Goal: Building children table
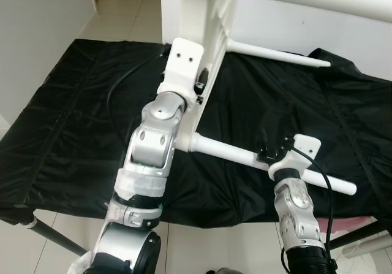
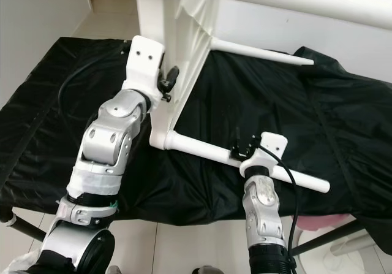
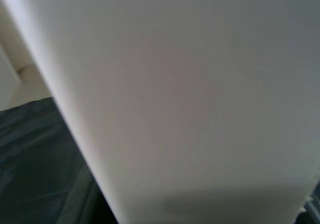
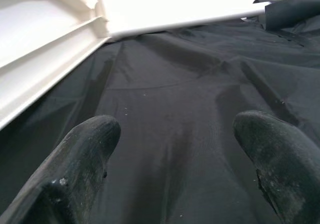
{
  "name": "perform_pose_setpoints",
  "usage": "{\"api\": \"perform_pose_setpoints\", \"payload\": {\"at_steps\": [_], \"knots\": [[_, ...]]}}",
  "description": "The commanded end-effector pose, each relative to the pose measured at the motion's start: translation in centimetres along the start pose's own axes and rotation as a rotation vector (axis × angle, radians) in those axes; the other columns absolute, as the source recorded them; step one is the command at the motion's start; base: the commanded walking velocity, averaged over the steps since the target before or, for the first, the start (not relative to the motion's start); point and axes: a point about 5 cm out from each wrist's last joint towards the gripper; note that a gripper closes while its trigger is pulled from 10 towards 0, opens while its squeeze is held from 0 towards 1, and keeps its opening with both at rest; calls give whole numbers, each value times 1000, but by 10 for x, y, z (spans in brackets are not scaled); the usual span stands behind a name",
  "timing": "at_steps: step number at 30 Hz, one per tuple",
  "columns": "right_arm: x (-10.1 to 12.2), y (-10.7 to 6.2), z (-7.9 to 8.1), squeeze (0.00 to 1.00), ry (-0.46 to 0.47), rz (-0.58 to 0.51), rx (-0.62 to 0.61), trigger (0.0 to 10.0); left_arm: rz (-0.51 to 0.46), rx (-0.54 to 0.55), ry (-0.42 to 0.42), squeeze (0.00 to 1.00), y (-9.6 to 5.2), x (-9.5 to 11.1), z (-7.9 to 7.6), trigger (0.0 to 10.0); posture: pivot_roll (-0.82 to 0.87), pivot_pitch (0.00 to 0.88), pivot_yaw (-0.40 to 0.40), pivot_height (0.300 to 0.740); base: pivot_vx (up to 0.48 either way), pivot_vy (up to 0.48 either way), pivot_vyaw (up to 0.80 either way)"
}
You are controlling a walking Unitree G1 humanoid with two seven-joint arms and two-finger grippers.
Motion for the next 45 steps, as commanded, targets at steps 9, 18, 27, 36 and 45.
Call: {"api": "perform_pose_setpoints", "payload": {"at_steps": [9, 18, 27, 36, 45], "knots": [[4, 9, -6, 0, -33, -11, 29, 10000, -104, 343, 54, 0, -43, 2, 54, 0, 31, 41, -67, 740, 0, 0, 0], [6, 14, -7, 0, -44, -15, 43, 10000, -145, 291, 68, 0, -65, 11, 63, 0, 43, 46, -82, 740, 0, 0, 0], [5, 18, -4, 0, -46, -12, 62, 10000, -143, 162, 163, 0, -84, 10, 64, 0, 52, 46, -88, 740, 0, 0, 0], [4, 20, -9, 0, -56, -8, 60, 10000, -103, 127, 222, 0, -107, 14, 74, 0, 54, 44, -90, 740, 0, 0, 0], [1, 24, -2, 0, -55, -4, 88, 10000, -79, 161, 200, 471, -108, 11, 77, 10000, 76, 41, -103, 740, 0, 0, 0]]}}
Point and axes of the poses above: a point about 5 cm out from each wrist's last joint towards the gripper, its own y axis pointing out of the wrist towards the gripper, its own x axis along the axis of the wrist's last joint, z = x × y, and after that the axes turned 3 degrees about -y, right-handed
